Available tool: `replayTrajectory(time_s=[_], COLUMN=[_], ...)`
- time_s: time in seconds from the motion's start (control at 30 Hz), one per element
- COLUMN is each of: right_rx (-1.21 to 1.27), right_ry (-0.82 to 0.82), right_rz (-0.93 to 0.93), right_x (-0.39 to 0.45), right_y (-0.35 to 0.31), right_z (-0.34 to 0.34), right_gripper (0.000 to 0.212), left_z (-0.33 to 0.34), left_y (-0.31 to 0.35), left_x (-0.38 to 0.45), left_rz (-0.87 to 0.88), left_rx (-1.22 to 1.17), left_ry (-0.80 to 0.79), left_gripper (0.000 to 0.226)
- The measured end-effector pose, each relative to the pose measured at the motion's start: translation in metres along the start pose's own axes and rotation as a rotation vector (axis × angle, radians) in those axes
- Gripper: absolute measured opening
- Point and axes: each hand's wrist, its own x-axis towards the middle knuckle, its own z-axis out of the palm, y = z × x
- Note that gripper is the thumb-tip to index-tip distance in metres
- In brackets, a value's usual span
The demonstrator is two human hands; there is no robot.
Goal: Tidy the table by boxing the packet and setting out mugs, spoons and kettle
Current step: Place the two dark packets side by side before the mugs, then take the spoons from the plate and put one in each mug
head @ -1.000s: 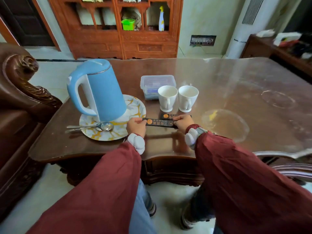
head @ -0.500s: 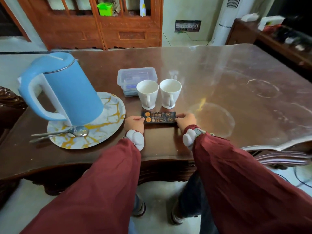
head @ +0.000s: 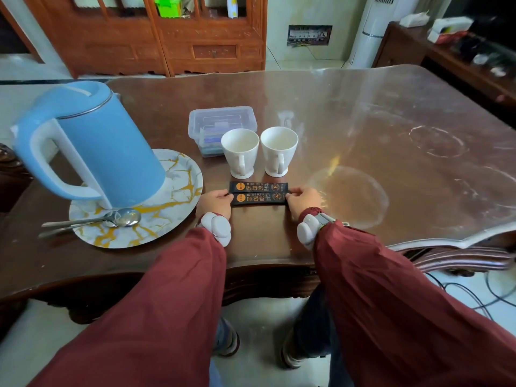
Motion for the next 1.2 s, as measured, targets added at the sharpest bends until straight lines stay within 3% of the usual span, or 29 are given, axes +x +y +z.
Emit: replayTrajectory(time_s=[0.57,0.77,0.8,0.87,1.0,1.2], right_rx=[-0.014,0.088,0.063,-0.004,-0.013,-0.033], right_ry=[-0.002,0.125,0.124,0.084,-0.025,-0.16], right_rz=[-0.024,0.038,0.015,-0.06,-0.166,-0.281], right_x=[-0.003,-0.011,-0.012,-0.024,-0.049,-0.091], right_y=[0.0,-0.003,-0.002,-0.007,-0.021,-0.055], right_z=[-0.004,-0.012,-0.013,-0.01,0.011,0.052], right_gripper=[0.024,0.021,0.03,0.047,0.047,0.048], left_z=[-0.002,-0.01,-0.01,-0.021,-0.041,-0.092], left_y=[-0.001,0.005,0.004,0.005,0.011,0.002], left_x=[-0.007,-0.014,-0.014,-0.017,-0.025,-0.031], left_rz=[0.034,-0.021,-0.021,0.009,0.09,0.128], left_rx=[-0.024,-0.117,-0.129,-0.129,-0.134,-0.121], left_ry=[0.055,0.058,0.064,0.125,0.189,0.263], left_gripper=[0.029,0.027,0.026,0.022,0.012,0.018])
